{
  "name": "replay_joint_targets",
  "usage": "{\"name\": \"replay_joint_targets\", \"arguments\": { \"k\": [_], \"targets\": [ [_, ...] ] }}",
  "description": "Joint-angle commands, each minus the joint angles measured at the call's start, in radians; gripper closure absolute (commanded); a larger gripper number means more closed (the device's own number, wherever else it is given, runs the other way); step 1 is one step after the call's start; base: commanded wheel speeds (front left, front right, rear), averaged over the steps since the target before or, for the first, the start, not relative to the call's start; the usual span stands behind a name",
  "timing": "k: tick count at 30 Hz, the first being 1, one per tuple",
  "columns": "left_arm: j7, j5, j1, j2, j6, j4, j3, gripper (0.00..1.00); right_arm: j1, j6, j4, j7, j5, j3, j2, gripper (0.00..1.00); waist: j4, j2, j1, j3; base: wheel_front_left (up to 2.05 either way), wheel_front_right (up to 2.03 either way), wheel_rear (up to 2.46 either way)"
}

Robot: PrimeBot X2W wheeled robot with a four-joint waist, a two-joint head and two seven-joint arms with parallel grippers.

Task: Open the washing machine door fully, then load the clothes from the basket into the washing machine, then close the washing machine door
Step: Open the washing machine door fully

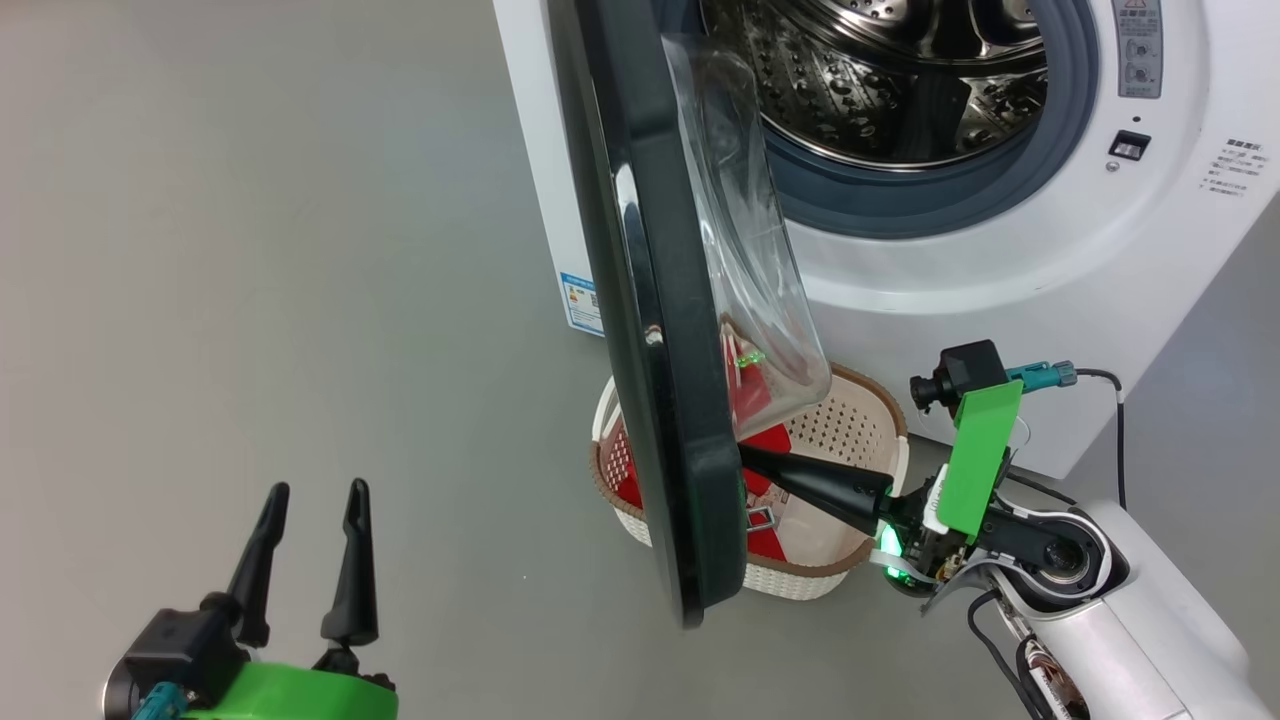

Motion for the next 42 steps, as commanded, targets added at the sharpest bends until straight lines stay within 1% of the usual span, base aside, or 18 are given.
{"name": "replay_joint_targets", "arguments": {
  "k": [1,20,30,35,36,37,38,39,40,42],
  "targets": [
    [-0.005,0.012,-0.014,0.019,0.002,-0.019,0.033,0.0,0.002,0.002,-0.031,0.007,-0.006,0.004,0.021,1.0,0.006,0.0,-0.0001,-0.003,0.0,0.0,0.0],
    [-0.005,0.006,-0.012,0.019,0.006,-0.023,0.035,0.0,0.007,0.002,-0.015,0.038,-0.039,-0.004,0.075,1.0,0.001,0.0,-0.0001,0.0,0.0,0.0,0.0],
    [-0.005,0.008,-0.008,0.019,0.007,-0.023,0.036,0.0,0.013,0.002,-0.012,0.034,-0.061,-0.034,0.072,1.0,-0.009,0.0,-0.0001,-0.005,0.0,0.0,0.0],
    [-0.005,0.009,-0.008,0.019,0.006,-0.022,0.036,0.0,0.015,0.002,-0.023,0.011,-0.082,-0.054,0.064,1.0,-0.022,0.0,-0.0001,-0.007,0.0,0.0,0.0],
    [-0.005,0.01,-0.008,0.019,0.006,-0.023,0.035,0.0,0.015,0.002,-0.024,0.005,-0.089,-0.057,0.063,0.85,-0.027,0.0,-0.0001,-0.009,0.0,0.0,0.0],
    [-0.005,0.012,-0.007,0.019,0.005,-0.023,0.035,0.0,0.016,0.002,-0.029,-0.001,-0.098,-0.063,0.062,0.62,-0.036,0.0,-0.0001,-0.014,0.0,0.0,0.0],
    [-0.005,0.013,-0.006,0.019,0.005,-0.023,0.035,0.0,0.017,0.002,-0.033,-0.005,-0.101,-0.066,0.063,0.53,-0.042,0.0,-0.0001,-0.017,0.0,0.0,0.0],
    [-0.005,0.014,-0.006,0.019,0.005,-0.022,0.035,0.0,0.018,0.002,-0.037,-0.009,-0.103,-0.071,0.063,0.22,-0.047,0.0,-0.0001,-0.019,0.0,0.0,0.0],
    [-0.005,0.016,-0.005,0.019,0.004,-0.021,0.035,0.0,0.02,0.002,-0.042,-0.012,-0.106,-0.074,0.063,0.0,-0.053,0.0,-0.0001,-0.022,0.0,0.0,0.0],
    [-0.005,0.019,-0.004,0.019,0.003,-0.02,0.036,0.0,0.023,0.002,-0.055,-0.022,-0.117,-0.081,0.061,0.0,-0.066,0.0,-0.0001,-0.027,0.0,0.0,0.0]
  ]
}}
